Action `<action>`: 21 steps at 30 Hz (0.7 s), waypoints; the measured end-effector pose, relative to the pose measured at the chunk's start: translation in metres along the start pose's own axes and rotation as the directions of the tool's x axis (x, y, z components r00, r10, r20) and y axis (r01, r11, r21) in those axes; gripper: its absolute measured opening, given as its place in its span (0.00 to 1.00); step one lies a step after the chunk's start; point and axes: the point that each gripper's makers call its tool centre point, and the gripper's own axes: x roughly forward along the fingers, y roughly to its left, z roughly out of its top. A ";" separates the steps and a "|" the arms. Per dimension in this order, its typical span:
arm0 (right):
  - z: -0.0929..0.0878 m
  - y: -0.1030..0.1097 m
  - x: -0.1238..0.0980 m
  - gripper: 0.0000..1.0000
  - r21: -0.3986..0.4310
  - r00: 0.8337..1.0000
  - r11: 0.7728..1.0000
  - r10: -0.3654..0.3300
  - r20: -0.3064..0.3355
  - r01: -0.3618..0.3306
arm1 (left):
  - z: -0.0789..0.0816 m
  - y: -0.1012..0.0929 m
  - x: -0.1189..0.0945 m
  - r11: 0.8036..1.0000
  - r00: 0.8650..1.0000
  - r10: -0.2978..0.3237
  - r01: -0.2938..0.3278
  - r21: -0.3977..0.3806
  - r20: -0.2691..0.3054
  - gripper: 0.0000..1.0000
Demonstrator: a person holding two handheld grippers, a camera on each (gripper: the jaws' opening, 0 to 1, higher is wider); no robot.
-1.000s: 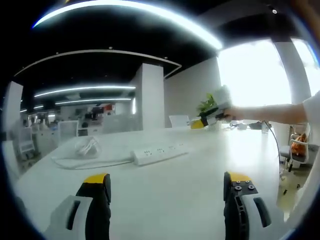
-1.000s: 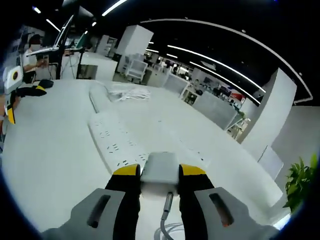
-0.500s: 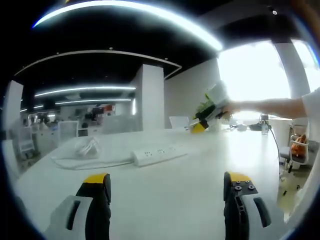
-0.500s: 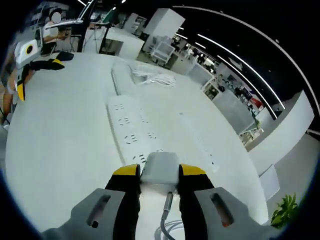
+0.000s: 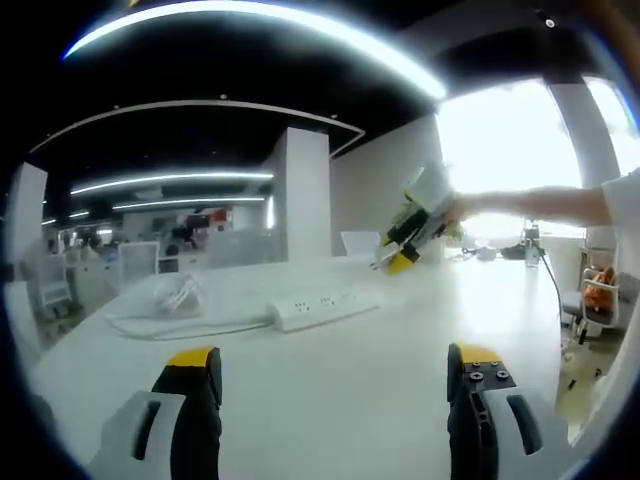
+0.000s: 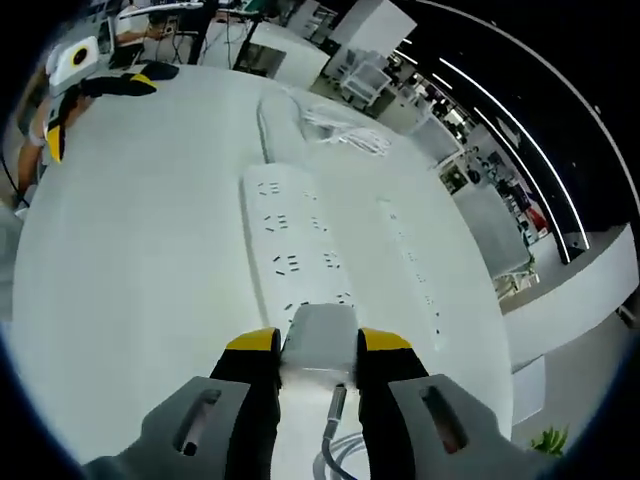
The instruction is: Straighten the power strip on the desk, plug the charger into it
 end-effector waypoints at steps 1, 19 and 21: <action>-0.001 0.001 0.000 0.28 -0.006 1.000 1.000 0.009 -0.009 -0.009 | 0.000 0.000 0.000 1.000 1.000 0.001 -0.001 0.000 -0.001 0.96; -0.005 0.006 0.012 0.28 -0.094 0.982 0.988 0.111 -0.152 -0.126 | -0.001 0.004 -0.002 1.000 1.000 0.008 -0.008 -0.002 0.000 0.96; -0.005 0.005 0.013 0.28 -0.104 0.978 0.985 0.115 -0.172 -0.135 | -0.002 0.006 -0.003 1.000 1.000 0.013 -0.013 -0.003 0.000 0.96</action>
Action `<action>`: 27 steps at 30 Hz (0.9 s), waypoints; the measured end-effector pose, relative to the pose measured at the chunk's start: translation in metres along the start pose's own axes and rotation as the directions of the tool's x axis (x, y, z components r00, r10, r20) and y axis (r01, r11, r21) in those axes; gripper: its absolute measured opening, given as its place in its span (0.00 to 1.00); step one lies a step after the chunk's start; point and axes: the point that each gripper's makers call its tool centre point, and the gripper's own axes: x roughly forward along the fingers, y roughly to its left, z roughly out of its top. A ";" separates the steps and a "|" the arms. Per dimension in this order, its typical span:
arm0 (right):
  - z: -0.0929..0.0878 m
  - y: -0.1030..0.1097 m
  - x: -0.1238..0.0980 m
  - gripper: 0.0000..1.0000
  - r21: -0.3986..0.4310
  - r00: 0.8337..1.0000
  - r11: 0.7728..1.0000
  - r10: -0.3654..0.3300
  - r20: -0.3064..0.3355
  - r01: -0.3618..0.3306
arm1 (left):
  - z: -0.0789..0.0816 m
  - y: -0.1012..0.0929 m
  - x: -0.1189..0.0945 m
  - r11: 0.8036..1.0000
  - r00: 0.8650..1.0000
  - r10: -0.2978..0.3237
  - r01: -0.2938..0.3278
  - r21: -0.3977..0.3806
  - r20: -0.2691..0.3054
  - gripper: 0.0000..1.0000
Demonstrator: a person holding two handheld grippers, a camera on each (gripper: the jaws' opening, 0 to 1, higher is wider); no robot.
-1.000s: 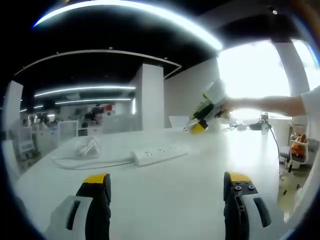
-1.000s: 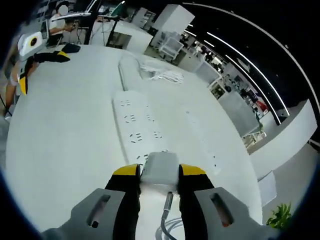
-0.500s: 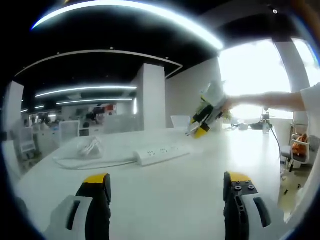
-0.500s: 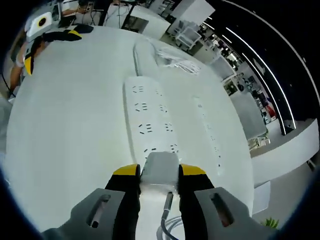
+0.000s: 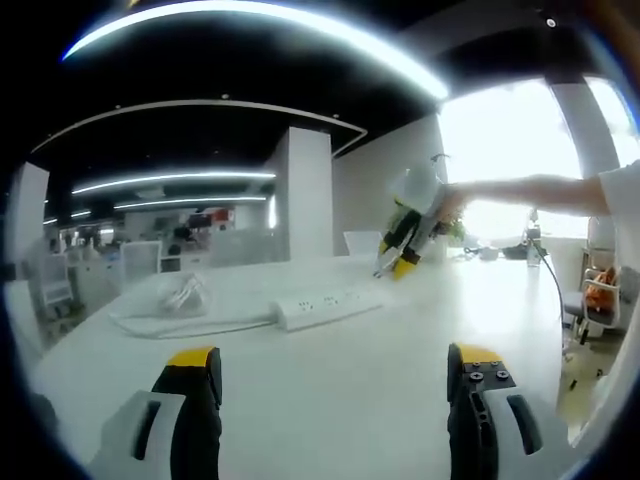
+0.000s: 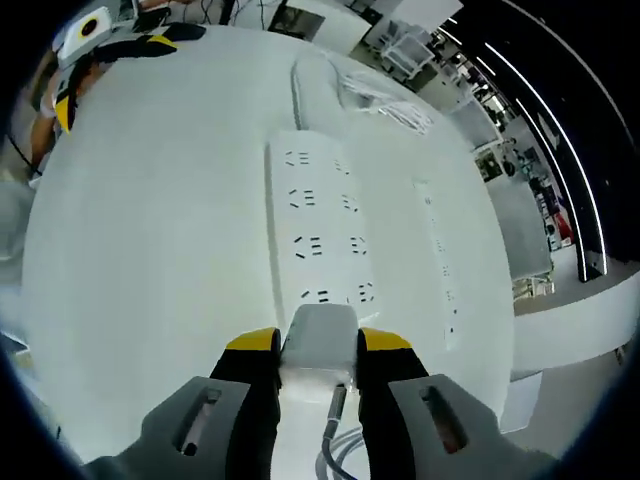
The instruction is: Straighten the power strip on the desk, plug the charger into it
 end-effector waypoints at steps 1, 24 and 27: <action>0.001 0.003 0.000 0.28 -0.011 1.000 1.000 0.017 -0.012 -0.017 | -0.001 0.001 0.000 1.000 1.000 0.003 -0.003 -0.001 -0.003 0.96; 0.005 0.011 0.016 0.28 -0.129 0.972 0.983 0.104 -0.212 -0.134 | -0.009 0.013 -0.006 0.999 0.999 0.031 -0.031 -0.014 -0.010 0.96; 0.004 0.011 0.016 0.28 -0.131 0.969 0.981 0.113 -0.220 -0.144 | -0.011 0.014 -0.007 0.999 0.999 0.035 -0.035 -0.016 -0.016 0.96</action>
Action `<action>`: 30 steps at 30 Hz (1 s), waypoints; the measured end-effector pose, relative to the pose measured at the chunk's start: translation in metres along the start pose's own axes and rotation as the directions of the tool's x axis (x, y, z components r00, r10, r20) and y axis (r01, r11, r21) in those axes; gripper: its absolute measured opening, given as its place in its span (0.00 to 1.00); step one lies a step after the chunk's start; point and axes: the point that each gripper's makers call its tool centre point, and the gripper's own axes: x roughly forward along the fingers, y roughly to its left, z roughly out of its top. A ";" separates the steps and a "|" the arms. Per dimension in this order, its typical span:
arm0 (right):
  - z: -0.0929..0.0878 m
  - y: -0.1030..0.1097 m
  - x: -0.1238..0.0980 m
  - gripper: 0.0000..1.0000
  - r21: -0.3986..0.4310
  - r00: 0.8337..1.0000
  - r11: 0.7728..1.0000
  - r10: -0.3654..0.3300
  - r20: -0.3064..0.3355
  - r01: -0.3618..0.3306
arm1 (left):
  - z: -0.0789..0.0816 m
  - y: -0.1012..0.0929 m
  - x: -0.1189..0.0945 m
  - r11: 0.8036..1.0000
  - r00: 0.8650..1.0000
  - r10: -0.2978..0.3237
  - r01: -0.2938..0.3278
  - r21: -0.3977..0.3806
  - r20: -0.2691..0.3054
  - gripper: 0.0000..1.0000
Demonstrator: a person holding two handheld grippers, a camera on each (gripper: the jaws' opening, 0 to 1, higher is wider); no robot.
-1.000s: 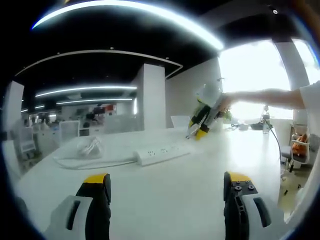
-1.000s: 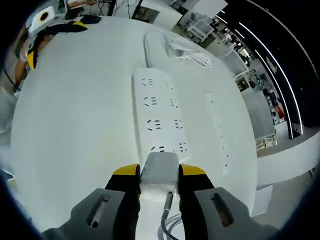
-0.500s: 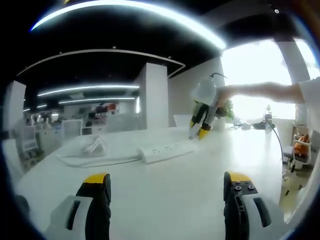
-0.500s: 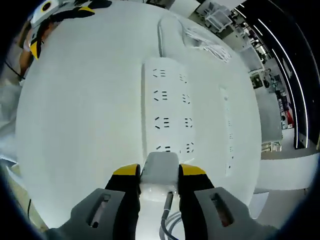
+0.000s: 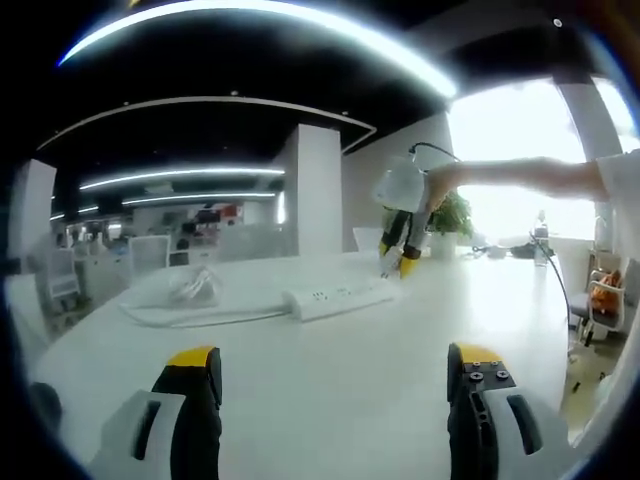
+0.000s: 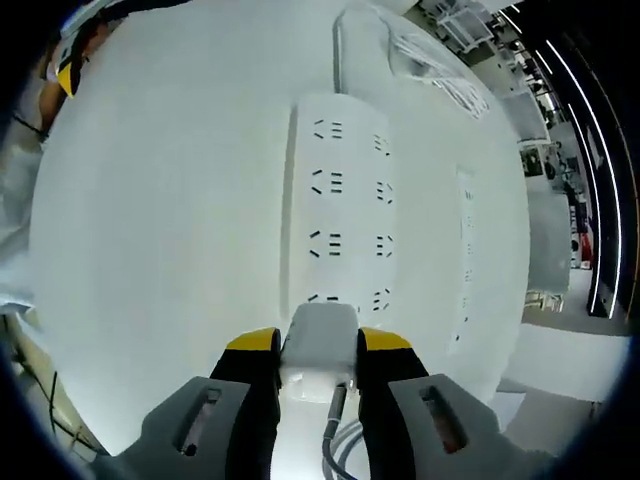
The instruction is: Straighten the power strip on the desk, plug the charger into it
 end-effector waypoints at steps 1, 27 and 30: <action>0.000 0.000 0.000 0.28 0.000 1.000 1.000 0.000 0.000 0.000 | 0.000 0.000 0.000 1.000 1.000 0.000 0.000 0.000 0.001 0.96; 0.000 -0.005 0.005 0.28 -0.046 0.996 0.998 0.038 -0.077 -0.041 | 0.002 -0.003 0.002 1.000 1.000 -0.004 0.004 0.003 -0.003 0.96; -0.001 -0.005 0.005 0.28 -0.050 0.995 0.998 0.043 -0.092 -0.048 | 0.002 -0.002 0.002 1.000 1.000 -0.003 0.003 0.004 -0.001 0.96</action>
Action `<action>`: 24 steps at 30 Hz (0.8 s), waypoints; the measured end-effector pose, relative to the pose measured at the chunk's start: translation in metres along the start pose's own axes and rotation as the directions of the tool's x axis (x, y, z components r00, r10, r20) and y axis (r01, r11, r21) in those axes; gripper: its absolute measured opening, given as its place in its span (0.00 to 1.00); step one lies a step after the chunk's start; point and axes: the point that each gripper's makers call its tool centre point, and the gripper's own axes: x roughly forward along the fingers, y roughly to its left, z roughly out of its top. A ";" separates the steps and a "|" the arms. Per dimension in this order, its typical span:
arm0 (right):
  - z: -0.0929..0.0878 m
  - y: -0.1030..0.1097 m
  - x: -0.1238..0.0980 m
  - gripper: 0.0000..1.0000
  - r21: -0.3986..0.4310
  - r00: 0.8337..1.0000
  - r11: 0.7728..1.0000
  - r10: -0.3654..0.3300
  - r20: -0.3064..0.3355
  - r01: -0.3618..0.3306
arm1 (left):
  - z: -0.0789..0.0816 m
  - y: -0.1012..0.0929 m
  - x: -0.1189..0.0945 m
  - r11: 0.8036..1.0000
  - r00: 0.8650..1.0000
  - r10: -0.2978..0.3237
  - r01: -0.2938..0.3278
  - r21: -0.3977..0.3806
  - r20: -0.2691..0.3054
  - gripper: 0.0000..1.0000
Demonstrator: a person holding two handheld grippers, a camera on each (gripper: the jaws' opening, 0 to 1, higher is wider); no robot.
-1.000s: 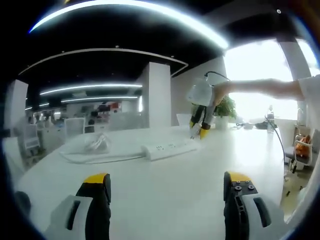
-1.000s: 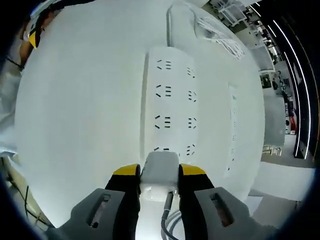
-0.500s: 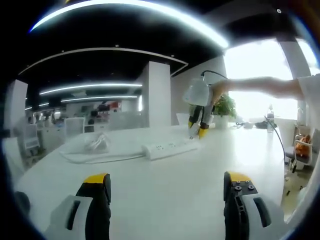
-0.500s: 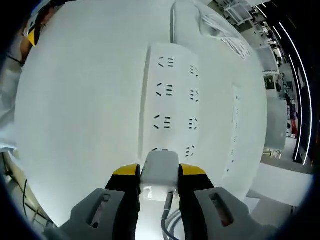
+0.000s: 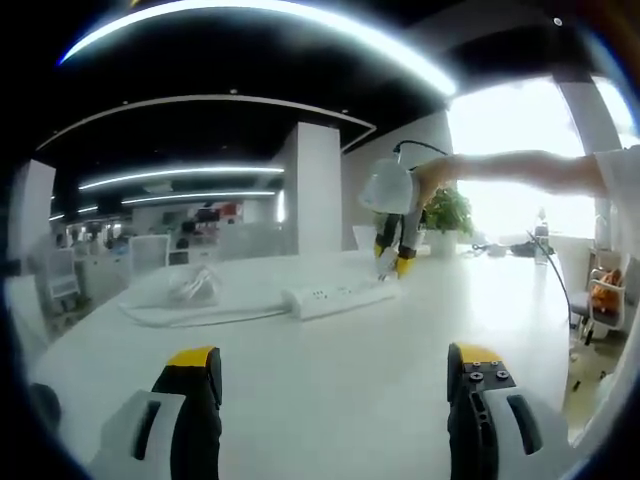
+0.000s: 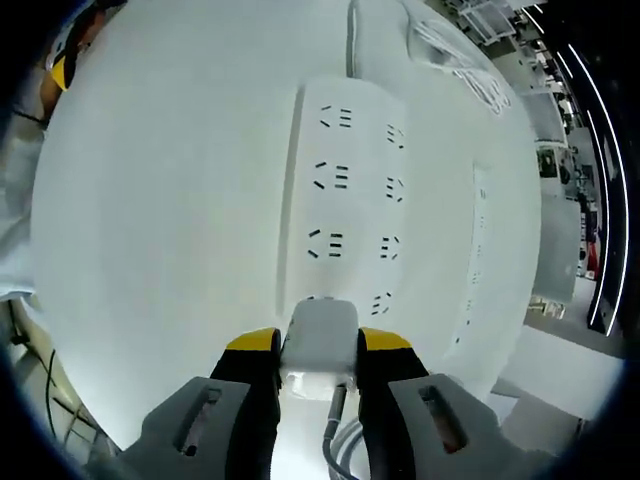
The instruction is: Straighten the power strip on the desk, plug the charger into it
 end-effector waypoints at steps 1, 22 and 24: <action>0.000 0.000 0.000 0.28 0.000 1.000 1.000 0.001 -0.004 -0.001 | 0.000 0.000 0.000 1.000 1.000 0.000 0.000 0.000 0.000 0.96; -0.007 -0.002 0.001 0.28 -0.025 0.992 1.000 0.014 -0.125 -0.017 | -0.001 0.003 0.000 1.000 1.000 0.005 -0.005 -0.005 0.001 0.96; -0.008 -0.002 0.002 0.28 -0.030 0.990 0.999 0.013 -0.137 -0.018 | -0.001 0.003 0.000 1.000 1.000 0.004 -0.004 -0.006 0.002 0.96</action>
